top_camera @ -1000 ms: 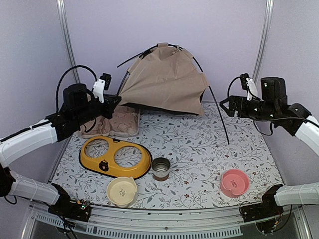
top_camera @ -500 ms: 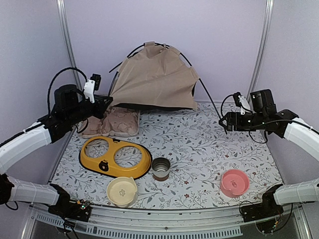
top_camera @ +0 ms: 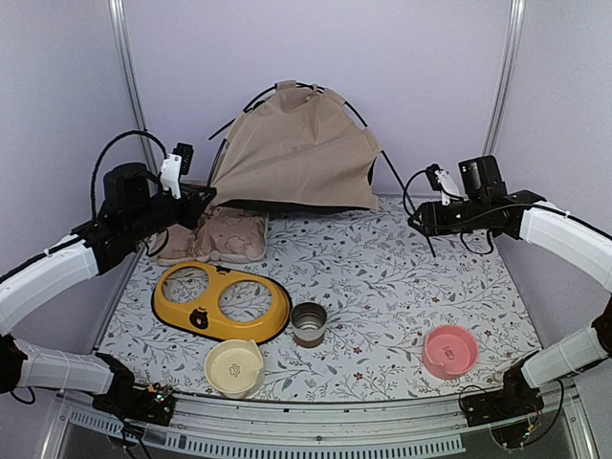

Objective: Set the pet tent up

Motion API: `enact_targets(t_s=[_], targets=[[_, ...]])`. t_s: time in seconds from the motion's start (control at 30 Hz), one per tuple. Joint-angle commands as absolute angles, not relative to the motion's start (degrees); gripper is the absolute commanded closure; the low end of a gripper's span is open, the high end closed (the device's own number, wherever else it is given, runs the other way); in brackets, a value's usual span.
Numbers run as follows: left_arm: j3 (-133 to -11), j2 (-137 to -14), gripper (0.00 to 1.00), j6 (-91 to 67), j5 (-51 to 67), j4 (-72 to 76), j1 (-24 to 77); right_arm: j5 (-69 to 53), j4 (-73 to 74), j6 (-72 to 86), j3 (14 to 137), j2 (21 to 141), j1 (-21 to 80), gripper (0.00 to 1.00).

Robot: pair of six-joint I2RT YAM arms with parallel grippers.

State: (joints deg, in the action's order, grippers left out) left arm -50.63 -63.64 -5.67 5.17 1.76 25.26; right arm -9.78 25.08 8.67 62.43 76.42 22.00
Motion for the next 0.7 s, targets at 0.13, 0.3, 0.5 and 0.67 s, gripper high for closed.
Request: enact_targets(t_s=[0.13, 0.3, 0.5, 0.67], targets=[[-50.6, -61.3, 1.00, -6.2, 5.4, 5.3, 24.3, -13.2, 23.3, 3.3, 68.9, 80.9, 21.7, 0.54], [-50.8, -61.4, 1.00, -6.2, 5.7, 5.3, 24.2, -16.0, 23.9, 2.2, 68.9, 82.0, 21.7, 0.64], [-51.1, -61.6, 1.00, -6.2, 5.8, 5.2, 24.2, -16.2, 24.6, 0.9, 68.9, 82.5, 21.7, 0.73], [-51.3, -61.8, 1.00, -6.4, 5.9, 5.2, 24.2, -18.0, 24.7, 1.2, 68.9, 82.1, 21.7, 0.90]])
